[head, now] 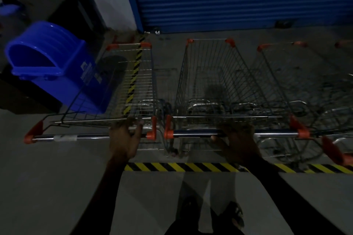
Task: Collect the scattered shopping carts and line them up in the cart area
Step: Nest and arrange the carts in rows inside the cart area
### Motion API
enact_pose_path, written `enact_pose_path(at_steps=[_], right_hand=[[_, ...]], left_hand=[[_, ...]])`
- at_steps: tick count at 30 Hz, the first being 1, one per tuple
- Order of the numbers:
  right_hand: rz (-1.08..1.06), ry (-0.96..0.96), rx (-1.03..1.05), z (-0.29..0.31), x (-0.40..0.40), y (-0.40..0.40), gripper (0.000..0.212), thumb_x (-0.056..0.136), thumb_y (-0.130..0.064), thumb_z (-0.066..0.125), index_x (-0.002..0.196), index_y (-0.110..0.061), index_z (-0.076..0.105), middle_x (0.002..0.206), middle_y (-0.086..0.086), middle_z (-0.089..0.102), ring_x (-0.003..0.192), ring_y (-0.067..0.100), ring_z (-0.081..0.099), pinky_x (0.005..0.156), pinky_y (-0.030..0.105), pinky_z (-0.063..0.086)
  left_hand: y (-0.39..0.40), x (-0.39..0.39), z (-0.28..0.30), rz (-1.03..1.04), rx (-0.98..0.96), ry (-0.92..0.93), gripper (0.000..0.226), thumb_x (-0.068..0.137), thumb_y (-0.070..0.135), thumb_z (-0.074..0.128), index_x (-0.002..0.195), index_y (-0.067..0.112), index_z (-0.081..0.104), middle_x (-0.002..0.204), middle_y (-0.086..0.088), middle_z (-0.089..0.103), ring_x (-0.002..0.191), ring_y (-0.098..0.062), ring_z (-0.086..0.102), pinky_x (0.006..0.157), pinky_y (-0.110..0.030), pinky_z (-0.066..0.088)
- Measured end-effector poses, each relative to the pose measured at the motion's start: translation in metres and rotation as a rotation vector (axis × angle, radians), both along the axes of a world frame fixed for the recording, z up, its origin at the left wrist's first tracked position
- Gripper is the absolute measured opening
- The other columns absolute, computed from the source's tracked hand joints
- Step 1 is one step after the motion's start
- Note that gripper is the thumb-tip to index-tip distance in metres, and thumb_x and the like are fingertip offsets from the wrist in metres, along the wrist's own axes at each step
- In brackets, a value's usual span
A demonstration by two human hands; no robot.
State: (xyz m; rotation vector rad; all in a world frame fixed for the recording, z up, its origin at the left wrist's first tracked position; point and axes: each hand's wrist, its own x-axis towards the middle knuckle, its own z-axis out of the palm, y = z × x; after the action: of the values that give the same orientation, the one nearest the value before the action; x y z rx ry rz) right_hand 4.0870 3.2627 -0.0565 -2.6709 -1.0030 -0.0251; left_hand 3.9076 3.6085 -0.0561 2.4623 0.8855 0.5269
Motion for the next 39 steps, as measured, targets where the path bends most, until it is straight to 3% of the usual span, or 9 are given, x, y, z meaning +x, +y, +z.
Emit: enact_pose_path(at_steps=[1,4,8,10,13,18,24,29,39], right_hand=[[-0.035,-0.033,0.010,0.001,-0.002,-0.007,0.065,0.100,-0.074,0.032,0.125,-0.028,0.071,0.130,0.000,0.067,0.123,0.028,0.061,0.103,0.049,0.031],[-0.133,-0.135,0.077,0.007,-0.005,-0.044,0.054,0.102,-0.062,0.047,0.127,-0.020,0.070,0.135,0.008,0.064,0.124,0.034,0.062,0.098,0.052,0.039],[-0.378,0.037,0.150,0.022,-0.011,-0.121,0.055,0.097,-0.060,0.047,0.134,-0.022,0.062,0.139,0.007,0.059,0.129,0.034,0.055,0.100,0.060,0.044],[-0.470,0.014,0.167,0.027,-0.023,-0.164,0.056,0.098,-0.059,0.048,0.137,-0.021,0.061,0.140,0.008,0.059,0.129,0.034,0.055,0.101,0.060,0.043],[-0.658,-0.002,0.134,0.038,-0.048,-0.225,0.047,0.098,-0.055,0.052,0.134,-0.027,0.061,0.139,0.004,0.060,0.127,0.031,0.056,0.097,0.046,0.030],[-0.859,0.040,0.169,0.043,-0.089,-0.319,0.037,0.101,-0.048,0.063,0.131,-0.027,0.065,0.129,0.001,0.066,0.117,0.029,0.063,0.096,0.048,0.032],[-0.913,0.144,0.214,0.044,-0.108,-0.437,0.042,0.102,-0.051,0.058,0.136,-0.027,0.062,0.129,-0.003,0.066,0.121,0.025,0.061,0.099,0.046,0.037],[-0.894,0.162,0.204,0.050,-0.094,-0.513,0.045,0.103,-0.049,0.057,0.140,-0.023,0.060,0.131,0.001,0.064,0.123,0.027,0.060,0.098,0.046,0.041],[-0.681,0.203,0.091,0.055,0.008,-0.556,0.045,0.102,-0.041,0.065,0.142,-0.021,0.058,0.138,0.006,0.061,0.127,0.032,0.058,0.100,0.052,0.045]], left_hand=[[-0.017,0.012,0.006,-0.047,-0.002,-0.037,0.061,0.104,0.069,0.040,0.109,0.019,0.075,0.110,-0.006,0.075,0.104,-0.028,0.068,0.092,-0.049,0.055],[-0.089,0.058,0.026,-0.314,0.089,-0.111,0.041,0.104,0.053,0.051,0.102,0.020,0.074,0.107,-0.005,0.070,0.105,-0.030,0.062,0.092,-0.051,0.049],[-0.203,0.109,0.036,-0.668,0.183,-0.284,0.021,0.100,0.032,0.066,0.110,0.016,0.076,0.111,-0.005,0.072,0.106,-0.030,0.064,0.097,-0.048,0.049],[-0.264,0.123,0.041,-0.837,0.191,-0.325,0.022,0.097,0.028,0.068,0.112,0.013,0.075,0.109,-0.005,0.071,0.104,-0.031,0.063,0.095,-0.043,0.048],[-0.349,0.129,0.043,-1.085,0.178,-0.296,0.024,0.095,0.027,0.070,0.113,0.012,0.072,0.107,-0.006,0.068,0.102,-0.031,0.058,0.087,-0.044,0.050],[-0.462,0.131,0.034,-1.320,0.183,-0.210,0.033,0.101,0.036,0.059,0.124,0.016,0.070,0.115,-0.001,0.065,0.110,-0.030,0.058,0.087,-0.042,0.047],[-0.571,0.137,0.036,-1.368,0.234,-0.185,0.024,0.098,0.033,0.066,0.113,0.016,0.072,0.106,-0.002,0.065,0.104,-0.030,0.058,0.087,-0.041,0.049],[-0.632,0.156,0.044,-1.319,0.220,-0.127,0.026,0.093,0.035,0.065,0.110,0.016,0.073,0.108,-0.002,0.068,0.107,-0.032,0.062,0.086,-0.048,0.052],[-0.648,0.204,0.035,-0.993,0.175,-0.102,0.024,0.094,0.038,0.060,0.107,0.023,0.074,0.110,0.001,0.070,0.107,-0.027,0.061,0.090,-0.044,0.051]])
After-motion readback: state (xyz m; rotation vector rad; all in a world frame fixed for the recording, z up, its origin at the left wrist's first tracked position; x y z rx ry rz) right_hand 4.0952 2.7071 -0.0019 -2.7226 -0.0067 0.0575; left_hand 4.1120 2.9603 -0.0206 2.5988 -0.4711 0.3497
